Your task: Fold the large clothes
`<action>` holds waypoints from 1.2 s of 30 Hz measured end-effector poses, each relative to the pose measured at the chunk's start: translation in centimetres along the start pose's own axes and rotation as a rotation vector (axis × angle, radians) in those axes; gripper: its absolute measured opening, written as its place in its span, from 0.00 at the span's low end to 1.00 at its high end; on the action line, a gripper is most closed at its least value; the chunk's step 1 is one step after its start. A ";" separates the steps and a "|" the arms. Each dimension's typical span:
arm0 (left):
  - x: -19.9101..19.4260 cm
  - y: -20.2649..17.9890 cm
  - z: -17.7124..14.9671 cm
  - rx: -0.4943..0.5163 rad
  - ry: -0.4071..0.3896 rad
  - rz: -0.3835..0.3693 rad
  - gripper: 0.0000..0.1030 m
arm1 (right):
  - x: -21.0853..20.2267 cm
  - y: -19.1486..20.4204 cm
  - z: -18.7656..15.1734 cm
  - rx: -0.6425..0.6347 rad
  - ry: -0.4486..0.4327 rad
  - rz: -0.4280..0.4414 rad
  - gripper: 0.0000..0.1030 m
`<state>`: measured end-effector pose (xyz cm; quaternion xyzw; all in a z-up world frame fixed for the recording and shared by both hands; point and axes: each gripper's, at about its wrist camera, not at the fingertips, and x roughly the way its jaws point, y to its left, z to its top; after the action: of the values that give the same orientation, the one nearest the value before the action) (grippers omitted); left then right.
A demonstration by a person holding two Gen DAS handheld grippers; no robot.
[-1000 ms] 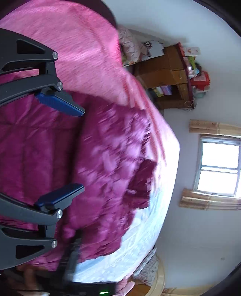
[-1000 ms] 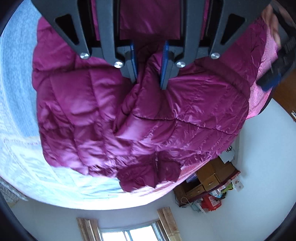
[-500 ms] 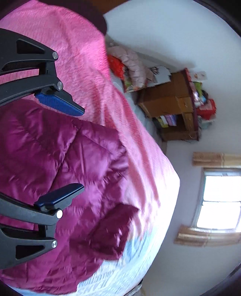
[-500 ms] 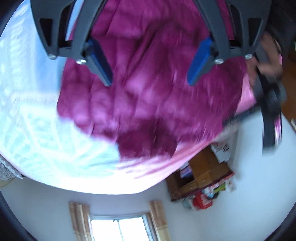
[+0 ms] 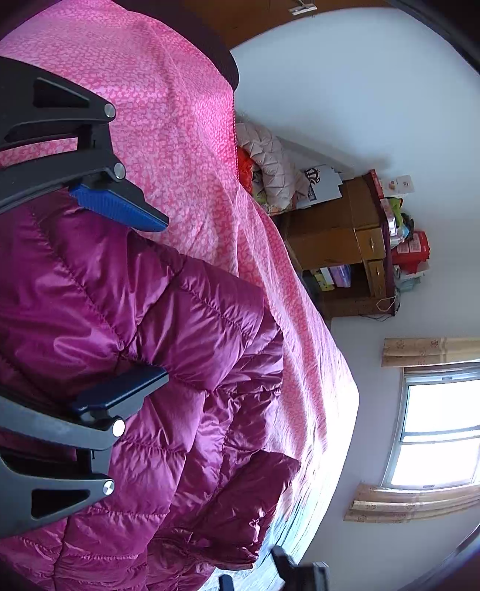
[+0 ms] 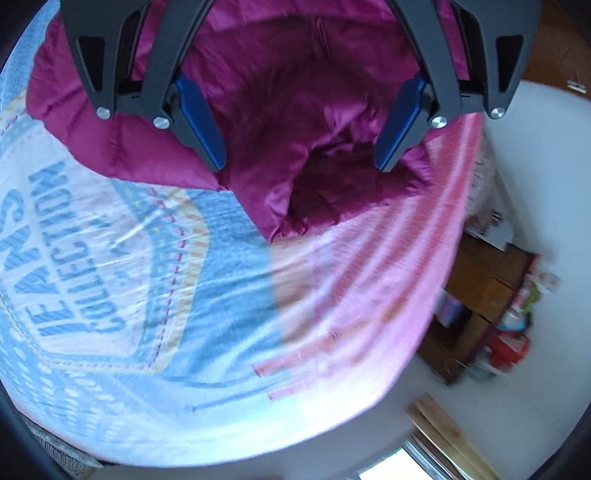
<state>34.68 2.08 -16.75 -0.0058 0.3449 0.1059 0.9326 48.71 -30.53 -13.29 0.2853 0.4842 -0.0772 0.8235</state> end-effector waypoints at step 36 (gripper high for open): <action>-7.5 -2.3 3.9 0.116 -0.163 -0.307 0.79 | -1.8 -10.3 -10.4 -0.180 -0.280 0.061 0.07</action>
<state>32.07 -1.32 -9.09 0.0038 0.2689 -0.0577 0.9614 35.74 -33.65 -19.71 0.2116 0.3607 -0.0474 0.9071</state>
